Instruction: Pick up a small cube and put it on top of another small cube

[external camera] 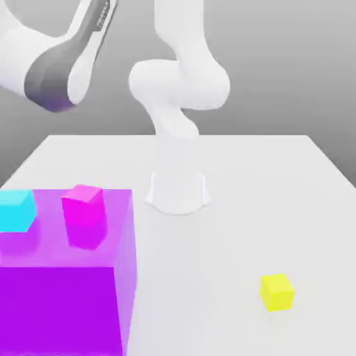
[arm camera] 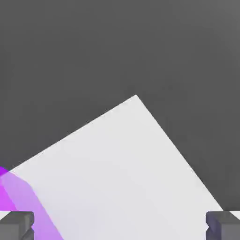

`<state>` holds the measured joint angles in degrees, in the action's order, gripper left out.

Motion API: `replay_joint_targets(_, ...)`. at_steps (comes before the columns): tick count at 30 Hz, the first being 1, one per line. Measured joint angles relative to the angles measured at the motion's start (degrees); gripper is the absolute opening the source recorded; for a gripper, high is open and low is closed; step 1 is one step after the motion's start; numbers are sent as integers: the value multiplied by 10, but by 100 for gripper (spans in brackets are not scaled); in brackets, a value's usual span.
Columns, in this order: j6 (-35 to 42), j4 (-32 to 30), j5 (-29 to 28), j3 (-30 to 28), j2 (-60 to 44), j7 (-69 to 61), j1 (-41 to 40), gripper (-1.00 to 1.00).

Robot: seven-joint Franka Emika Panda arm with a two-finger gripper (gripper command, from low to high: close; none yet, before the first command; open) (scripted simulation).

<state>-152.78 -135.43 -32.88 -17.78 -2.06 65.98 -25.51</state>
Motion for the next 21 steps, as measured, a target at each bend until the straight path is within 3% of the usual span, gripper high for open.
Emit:
replay_joint_targets(4,-12,-17,-103,-42,-42,63,-36,0)
replay_joint_targets(11,-52,-87,-120,-91,-91,62,-95,0)
replay_joint_targets(15,-76,-127,-54,-74,-98,12,-133,0)
replay_joint_targets(21,-92,-177,94,-4,-74,-98,-182,0)
